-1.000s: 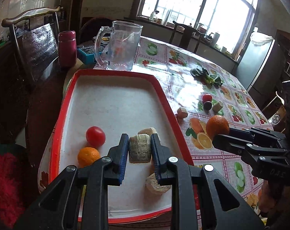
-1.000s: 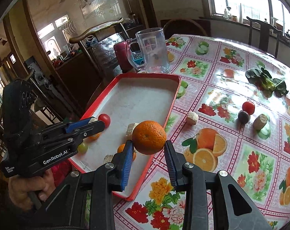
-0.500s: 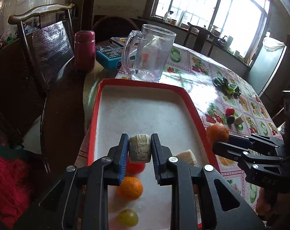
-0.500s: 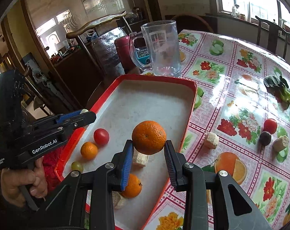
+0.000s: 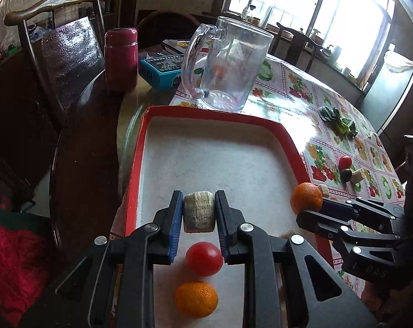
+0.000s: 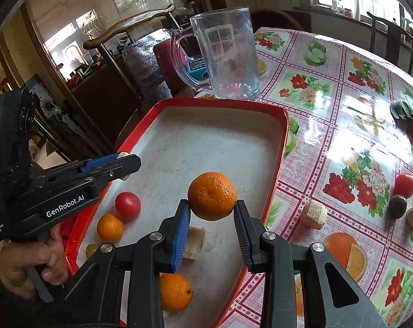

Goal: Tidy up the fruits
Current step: 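Open left tool to drop cylinder in tray while right tool releases orange, then move both tools back over the table toward the remaining items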

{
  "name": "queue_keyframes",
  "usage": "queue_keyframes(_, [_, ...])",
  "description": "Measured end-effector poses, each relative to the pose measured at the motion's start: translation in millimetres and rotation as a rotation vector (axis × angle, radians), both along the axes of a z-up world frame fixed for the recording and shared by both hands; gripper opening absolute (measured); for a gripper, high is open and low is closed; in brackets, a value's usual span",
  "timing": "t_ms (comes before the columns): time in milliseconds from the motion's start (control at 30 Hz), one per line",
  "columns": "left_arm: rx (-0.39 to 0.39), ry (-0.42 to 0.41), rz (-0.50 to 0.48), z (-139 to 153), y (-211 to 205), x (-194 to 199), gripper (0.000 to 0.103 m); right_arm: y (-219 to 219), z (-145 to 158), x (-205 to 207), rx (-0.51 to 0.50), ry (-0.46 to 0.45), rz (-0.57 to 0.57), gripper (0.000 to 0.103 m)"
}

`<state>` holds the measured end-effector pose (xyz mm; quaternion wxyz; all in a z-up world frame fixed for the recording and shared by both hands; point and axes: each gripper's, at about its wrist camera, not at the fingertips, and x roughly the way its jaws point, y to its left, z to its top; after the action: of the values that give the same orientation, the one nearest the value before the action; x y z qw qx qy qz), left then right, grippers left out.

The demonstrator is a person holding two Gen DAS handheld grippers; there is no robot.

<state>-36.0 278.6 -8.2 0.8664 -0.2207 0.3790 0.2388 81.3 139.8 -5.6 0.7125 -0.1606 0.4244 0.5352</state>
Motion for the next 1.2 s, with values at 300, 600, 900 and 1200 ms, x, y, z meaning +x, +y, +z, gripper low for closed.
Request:
queue_keyframes(300, [-0.039,0.062,0.019,-15.2,8.4,11.2,0.021,20.4,-20.6,0.6,-0.065,0.005,0.028,0.035])
queue_keyframes(600, [-0.048,0.1,0.051,-17.5,7.0,9.7,0.035,8.6,-11.0,-9.1,-0.052,-0.025,0.042,0.038])
queue_keyframes(900, [-0.045,0.038,0.036,2.7,-19.3,-3.9,0.038,-50.4,11.9,-3.8,0.031,0.004,-0.019,0.039])
queue_keyframes(1200, [-0.025,-0.005,-0.083,22.8,-73.2,13.8,0.038,-118.8,15.6,23.1,0.059,0.03,-0.138,0.04])
